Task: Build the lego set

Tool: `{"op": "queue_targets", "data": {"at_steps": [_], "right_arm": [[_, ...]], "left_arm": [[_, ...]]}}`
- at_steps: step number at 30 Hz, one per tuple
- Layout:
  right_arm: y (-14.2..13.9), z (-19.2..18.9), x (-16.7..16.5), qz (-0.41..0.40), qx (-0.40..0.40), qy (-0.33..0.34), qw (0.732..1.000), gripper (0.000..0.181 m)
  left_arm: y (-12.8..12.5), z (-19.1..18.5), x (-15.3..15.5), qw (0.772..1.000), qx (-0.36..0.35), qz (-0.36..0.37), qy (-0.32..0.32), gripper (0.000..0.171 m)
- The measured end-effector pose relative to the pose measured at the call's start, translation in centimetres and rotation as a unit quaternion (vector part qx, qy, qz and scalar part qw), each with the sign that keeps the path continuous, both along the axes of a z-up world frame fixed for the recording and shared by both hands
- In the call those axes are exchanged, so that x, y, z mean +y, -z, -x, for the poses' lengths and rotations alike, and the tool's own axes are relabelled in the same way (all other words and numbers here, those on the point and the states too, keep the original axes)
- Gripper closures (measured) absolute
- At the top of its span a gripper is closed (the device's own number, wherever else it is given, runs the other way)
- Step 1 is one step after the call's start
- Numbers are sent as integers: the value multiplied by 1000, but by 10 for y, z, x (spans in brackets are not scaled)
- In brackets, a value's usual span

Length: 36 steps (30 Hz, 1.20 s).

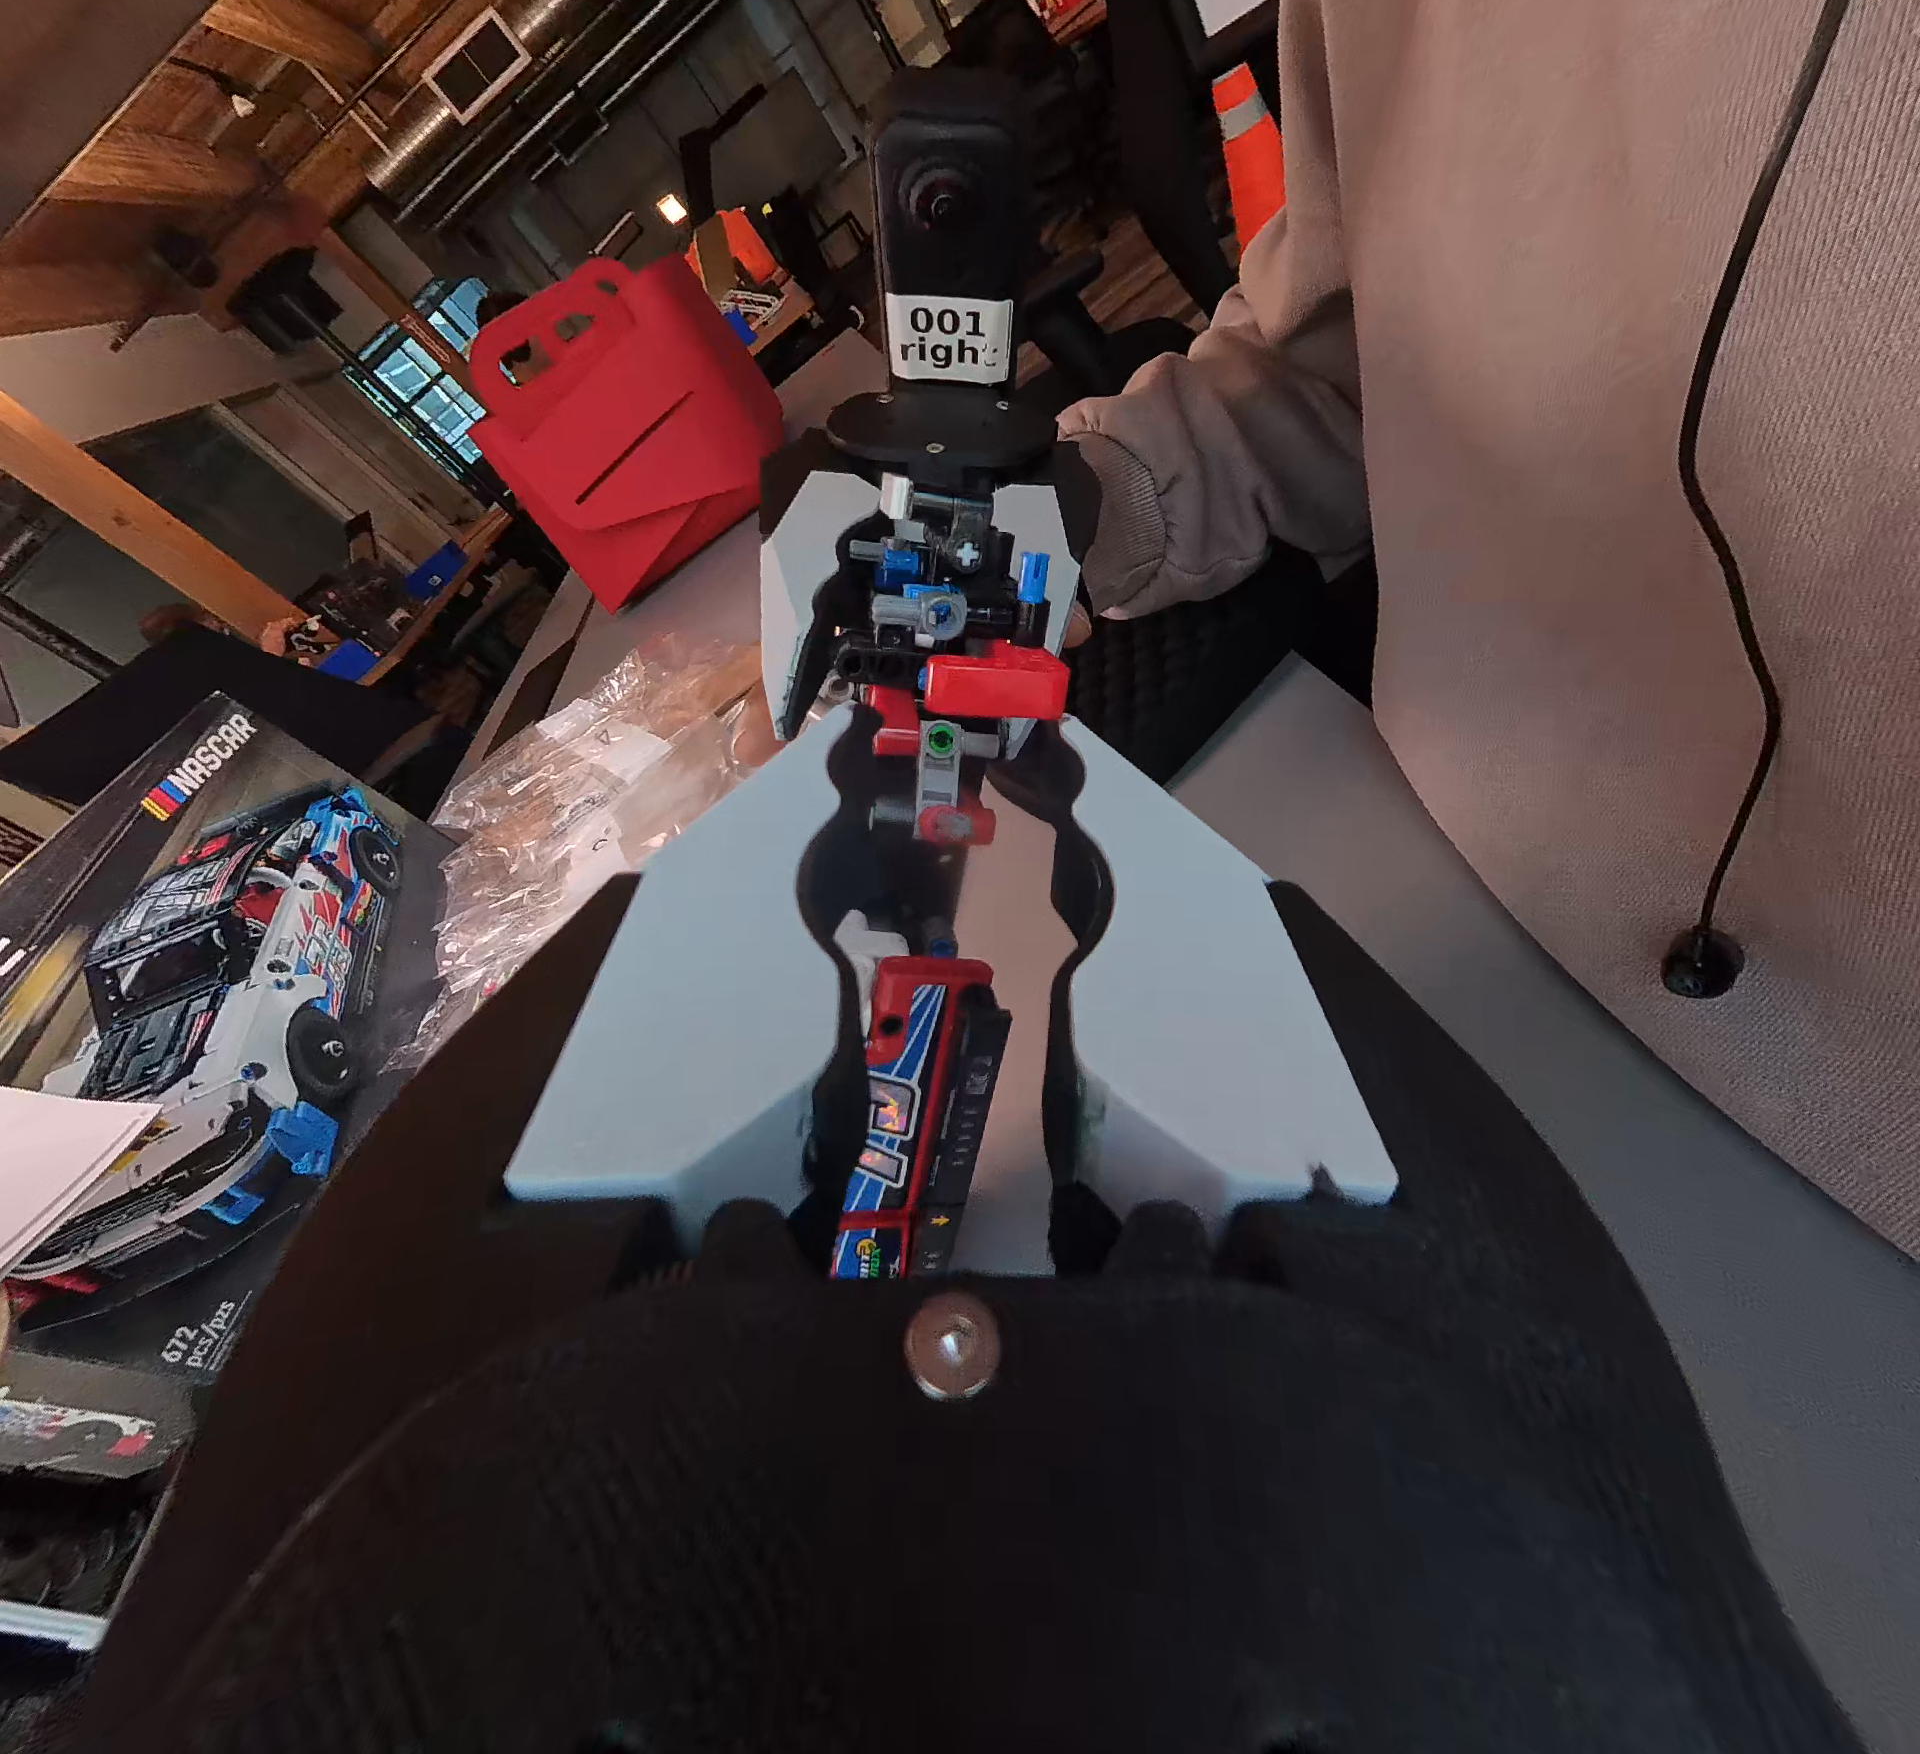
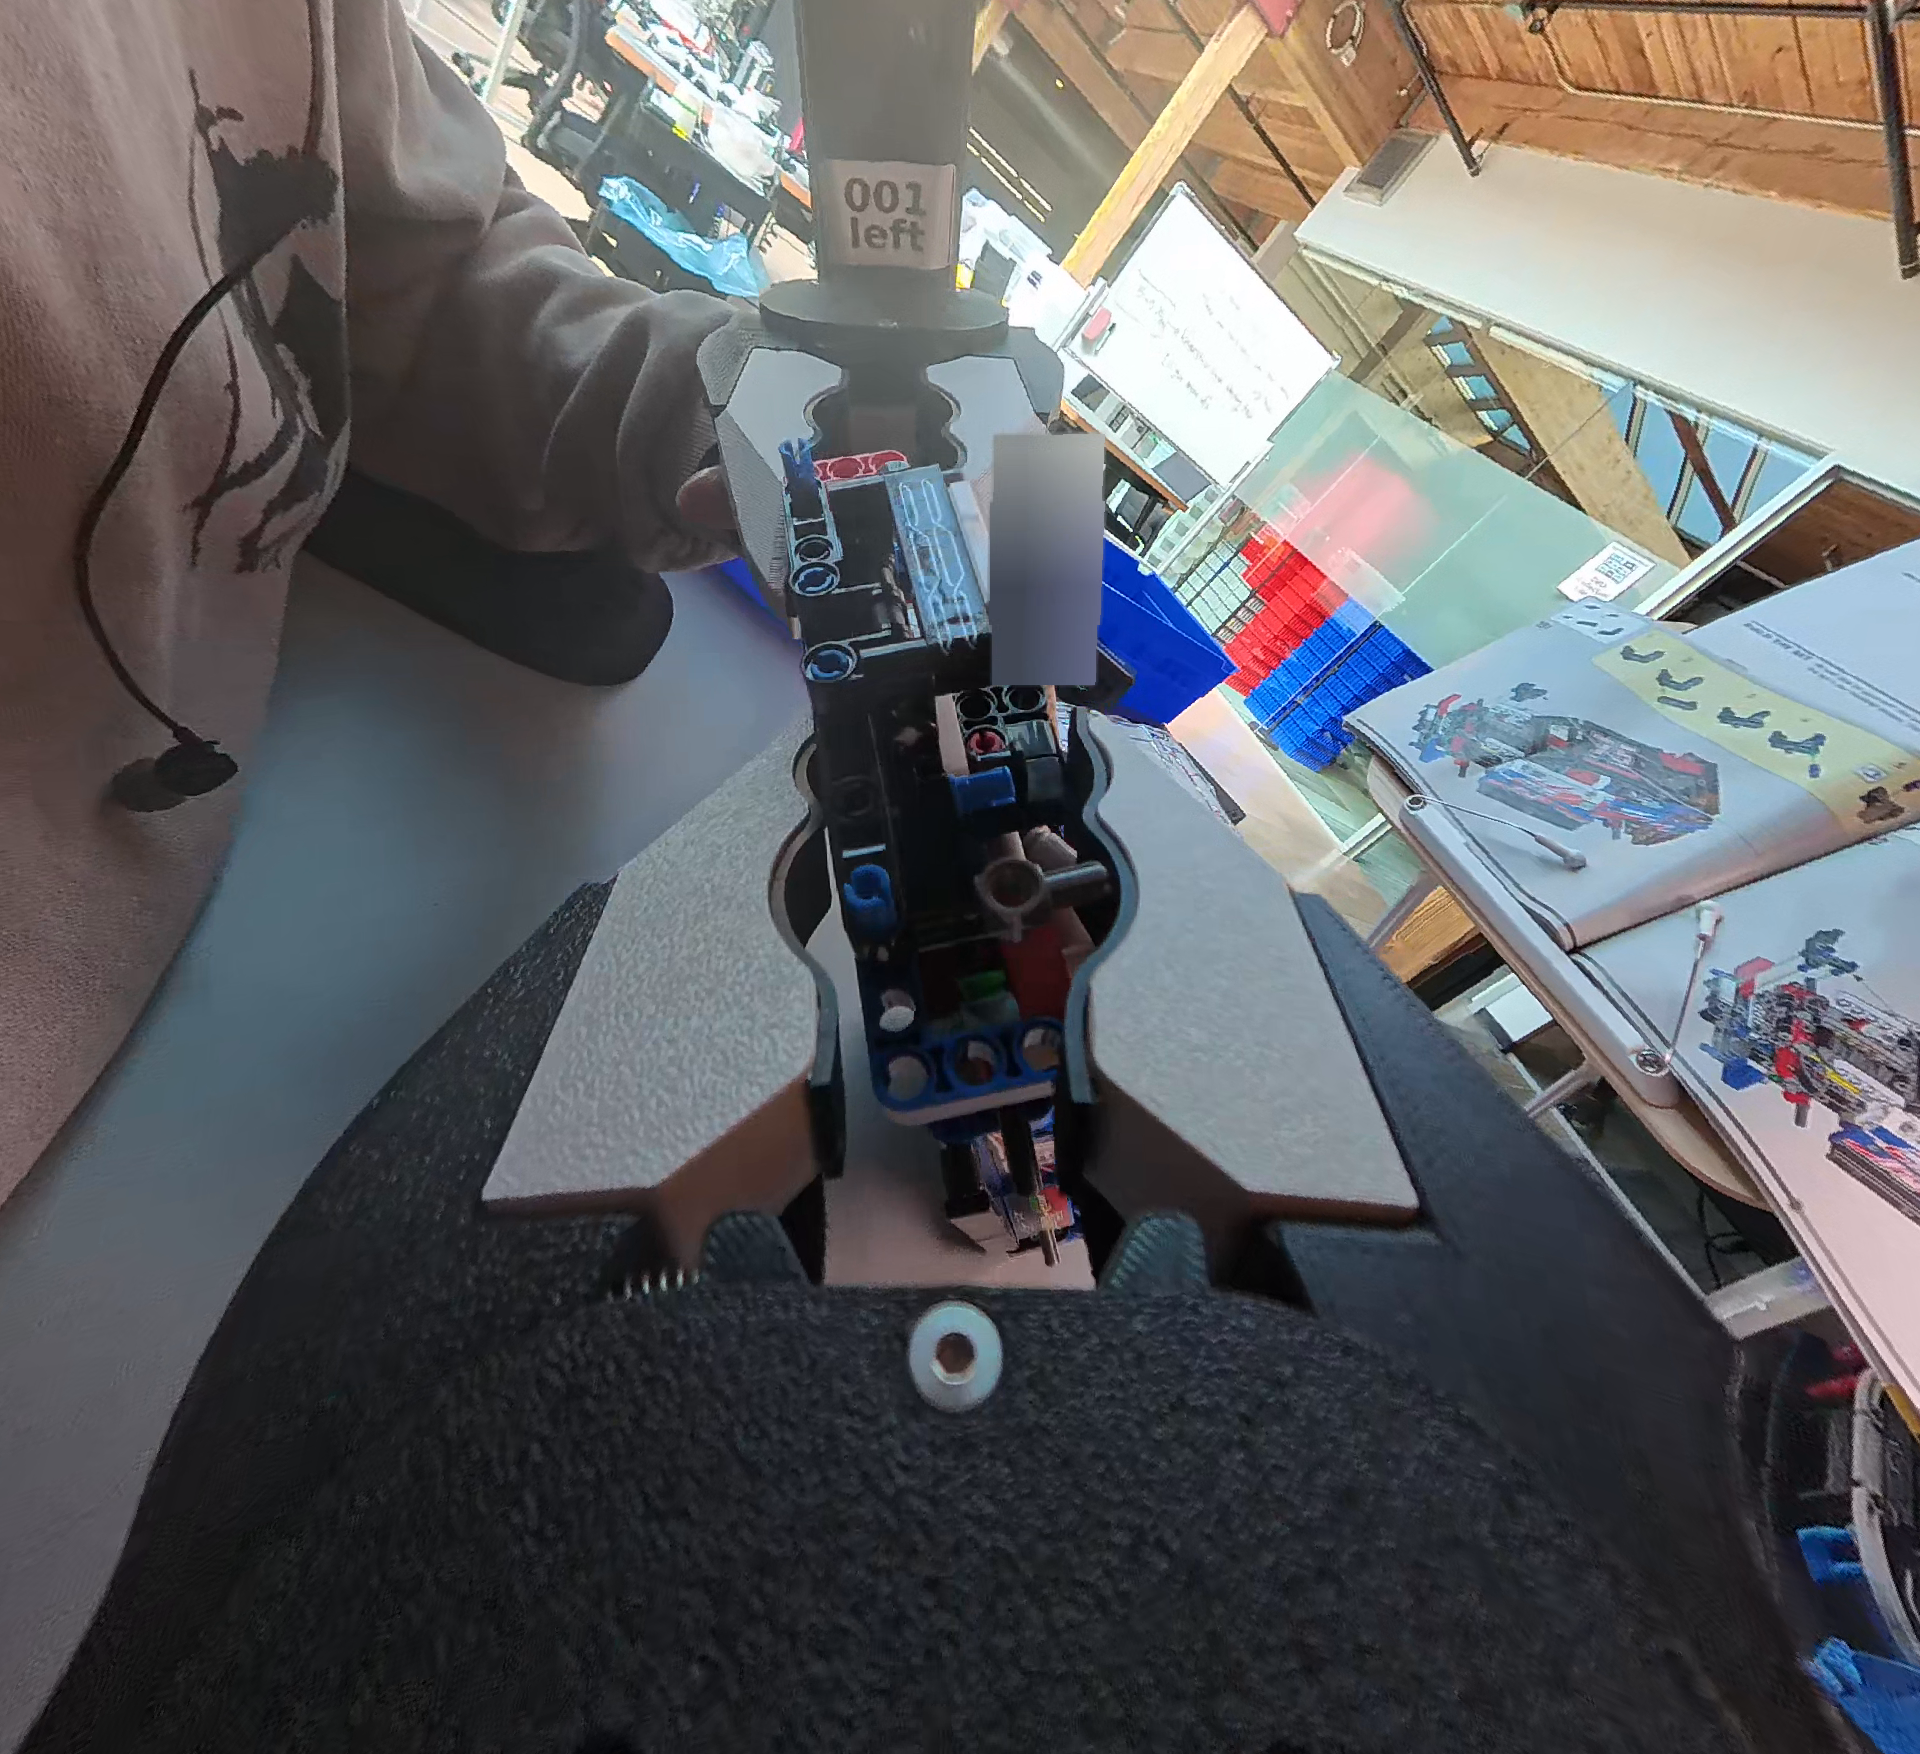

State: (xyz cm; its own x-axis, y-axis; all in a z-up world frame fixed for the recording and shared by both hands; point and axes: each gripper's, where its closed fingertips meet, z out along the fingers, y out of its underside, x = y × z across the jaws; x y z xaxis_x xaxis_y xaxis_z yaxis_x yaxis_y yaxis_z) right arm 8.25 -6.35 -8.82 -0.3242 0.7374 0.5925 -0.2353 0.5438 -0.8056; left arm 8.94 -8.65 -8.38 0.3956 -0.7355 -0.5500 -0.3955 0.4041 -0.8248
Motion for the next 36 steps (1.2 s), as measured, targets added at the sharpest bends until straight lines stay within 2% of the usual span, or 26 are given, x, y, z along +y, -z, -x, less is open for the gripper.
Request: {"op": "queue_targets", "data": {"at_steps": [9,12,18,22,23,29,31,36], "right_arm": [[6,-6,-1,22,-31,-23,999,137],[7,-7,1,38,-38,-20,998,136],[13,-8,-5,36,-50,-26,998,135],[21,-7,-6,32,-66,-32,997,134],[21,-7,-6,34,-66,-35,997,134],[23,-9,-6,45,-66,-33,996,133],[26,-10,-7,45,-72,-30,996,132],[22,-5,-7,52,-68,-17,996,133]], "left_arm": [[4,-11,-1,999,24,-40,1,145],[4,-15,1,999,13,-33,3,145],[12,-17,-6,999,36,-25,28,142],[23,-16,-5,986,126,-109,6,137],[25,-17,-5,984,137,-110,3,134],[26,-23,1,978,159,-136,-18,139],[23,-23,3,979,150,-136,-24,148],[21,-20,1,979,135,-151,-39,156]]}}
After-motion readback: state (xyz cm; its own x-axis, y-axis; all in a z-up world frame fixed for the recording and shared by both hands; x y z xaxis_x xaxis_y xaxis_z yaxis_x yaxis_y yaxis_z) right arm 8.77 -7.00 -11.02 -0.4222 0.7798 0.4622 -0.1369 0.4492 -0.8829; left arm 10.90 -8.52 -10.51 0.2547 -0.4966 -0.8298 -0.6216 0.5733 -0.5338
